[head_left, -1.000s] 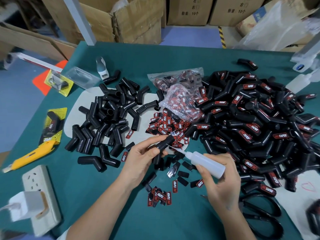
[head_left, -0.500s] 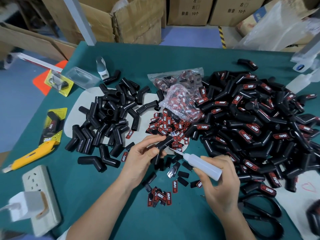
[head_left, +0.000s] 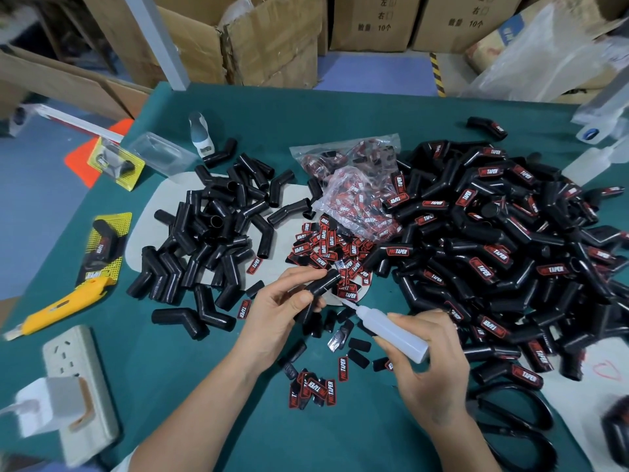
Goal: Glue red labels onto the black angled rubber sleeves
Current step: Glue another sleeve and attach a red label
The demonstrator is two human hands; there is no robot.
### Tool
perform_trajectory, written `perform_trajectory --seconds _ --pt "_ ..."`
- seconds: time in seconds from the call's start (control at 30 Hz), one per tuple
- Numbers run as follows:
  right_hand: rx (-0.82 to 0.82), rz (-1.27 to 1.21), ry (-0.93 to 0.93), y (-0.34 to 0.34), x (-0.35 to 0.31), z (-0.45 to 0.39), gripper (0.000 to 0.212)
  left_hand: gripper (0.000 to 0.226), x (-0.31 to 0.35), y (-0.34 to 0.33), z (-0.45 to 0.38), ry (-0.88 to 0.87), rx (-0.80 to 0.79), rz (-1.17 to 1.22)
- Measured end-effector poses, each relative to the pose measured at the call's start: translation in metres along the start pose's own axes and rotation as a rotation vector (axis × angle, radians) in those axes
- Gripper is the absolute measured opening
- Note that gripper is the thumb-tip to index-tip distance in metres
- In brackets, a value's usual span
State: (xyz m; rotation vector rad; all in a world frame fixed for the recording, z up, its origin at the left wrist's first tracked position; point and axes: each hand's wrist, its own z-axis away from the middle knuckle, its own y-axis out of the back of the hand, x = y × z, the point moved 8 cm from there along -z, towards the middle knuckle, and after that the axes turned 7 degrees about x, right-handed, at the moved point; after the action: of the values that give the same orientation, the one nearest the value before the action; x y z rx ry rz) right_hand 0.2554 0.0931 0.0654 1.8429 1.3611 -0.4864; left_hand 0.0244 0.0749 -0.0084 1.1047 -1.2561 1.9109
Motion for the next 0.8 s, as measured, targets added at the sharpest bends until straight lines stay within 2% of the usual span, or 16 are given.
perform_trajectory --seconds 0.3,0.8 --pt "0.016 -0.024 0.036 -0.0013 -0.0046 -0.001 0.019 0.057 -0.0014 0.0006 -0.0011 0.001 -0.011 0.004" --pt "0.015 -0.005 0.042 0.0008 0.0019 0.0008 0.026 0.053 -0.0034 0.003 -0.0024 -0.013 -0.036 0.016"
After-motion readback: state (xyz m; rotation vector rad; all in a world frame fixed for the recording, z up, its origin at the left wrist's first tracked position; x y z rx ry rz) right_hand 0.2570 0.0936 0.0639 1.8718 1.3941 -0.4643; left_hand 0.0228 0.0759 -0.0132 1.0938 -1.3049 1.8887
